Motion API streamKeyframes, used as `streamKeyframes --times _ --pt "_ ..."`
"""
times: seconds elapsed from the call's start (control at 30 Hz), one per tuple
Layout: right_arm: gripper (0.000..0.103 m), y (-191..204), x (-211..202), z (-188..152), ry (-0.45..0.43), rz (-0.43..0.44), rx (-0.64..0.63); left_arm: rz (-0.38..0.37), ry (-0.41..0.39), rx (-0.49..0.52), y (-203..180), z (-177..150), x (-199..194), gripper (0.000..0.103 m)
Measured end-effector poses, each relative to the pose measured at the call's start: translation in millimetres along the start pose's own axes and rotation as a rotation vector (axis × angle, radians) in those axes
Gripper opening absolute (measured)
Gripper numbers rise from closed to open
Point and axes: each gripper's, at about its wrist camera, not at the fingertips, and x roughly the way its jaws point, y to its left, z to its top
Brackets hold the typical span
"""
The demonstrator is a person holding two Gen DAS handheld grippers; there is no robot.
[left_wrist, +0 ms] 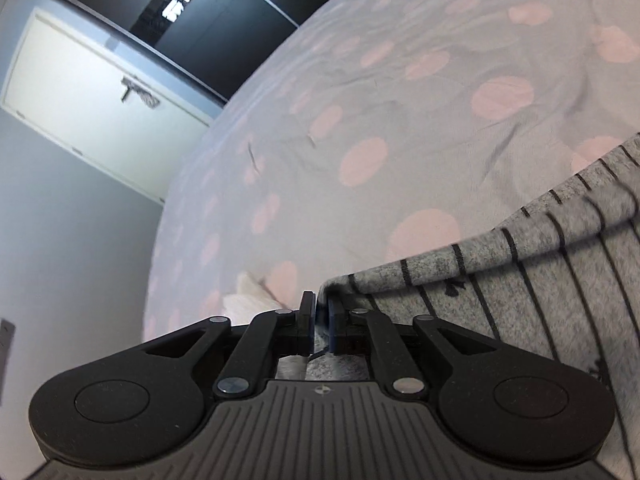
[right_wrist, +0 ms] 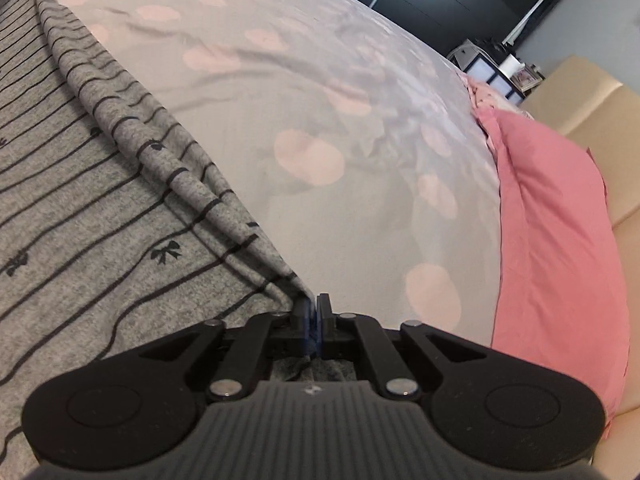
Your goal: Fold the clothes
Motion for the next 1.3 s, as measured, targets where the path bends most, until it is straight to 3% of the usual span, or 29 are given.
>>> streamKeyframes --times 0.03,0.1,0.2,0.27,0.33,0.4,0.53,0.7,0.87,1.03,1.2,1.27,1.3 --pt "0.011 -0.4 -0.5 -0.2 -0.005 -0.009 0.007 -0.011 0.011 -0.009 -0.1 -1.0 2.0 0.013" --pt "0.032 -2.6 -5.2 1.8 -0.034 -0.036 0.027 -0.022 0.017 -0.018 2.0 -3.2 0.1 0.020" --pt "0.033 -4.4 -26.7 7.7 -0.130 -0.035 0.069 -0.044 -0.004 -0.056 13.1 -5.6 -12.5 0.026" --pt "0.032 1.8 -40.5 14.7 -0.197 0.041 0.088 -0.065 -0.020 -0.087 22.1 -6.6 -22.0 0.034" --pt "0.031 15.7 -44.2 24.9 -0.209 0.168 0.099 -0.077 -0.033 -0.111 30.9 -8.0 -33.7 0.037" --pt "0.021 36.8 -42.2 33.2 -0.178 0.289 0.120 -0.075 -0.052 -0.120 39.7 -11.1 -48.7 0.037" --pt "0.020 73.8 -22.1 45.0 -0.093 0.383 0.154 -0.085 -0.071 -0.148 56.1 -28.3 -74.4 0.039" --pt "0.020 77.3 11.4 66.9 -0.051 0.374 0.314 -0.104 -0.058 -0.195 72.2 -67.5 -95.5 0.039" --pt "0.025 75.1 26.9 91.7 -0.103 0.270 0.423 -0.110 -0.021 -0.273 86.9 -114.5 -99.5 0.039" --pt "0.027 76.6 20.8 96.6 -0.132 0.203 0.437 -0.156 -0.028 -0.365 100.3 -158.8 -102.8 0.039" --pt "0.039 73.8 -12.0 89.6 -0.183 0.233 0.435 -0.210 -0.051 -0.268 97.2 -186.8 -115.3 0.039" --pt "0.041 74.4 -26.8 84.8 -0.204 0.260 0.435 -0.238 -0.085 -0.235 92.9 -194.3 -125.5 0.051" --pt "0.042 75.3 -33.1 81.8 -0.211 0.270 0.425 -0.250 -0.113 -0.216 88.6 -197.4 -131.9 0.052"
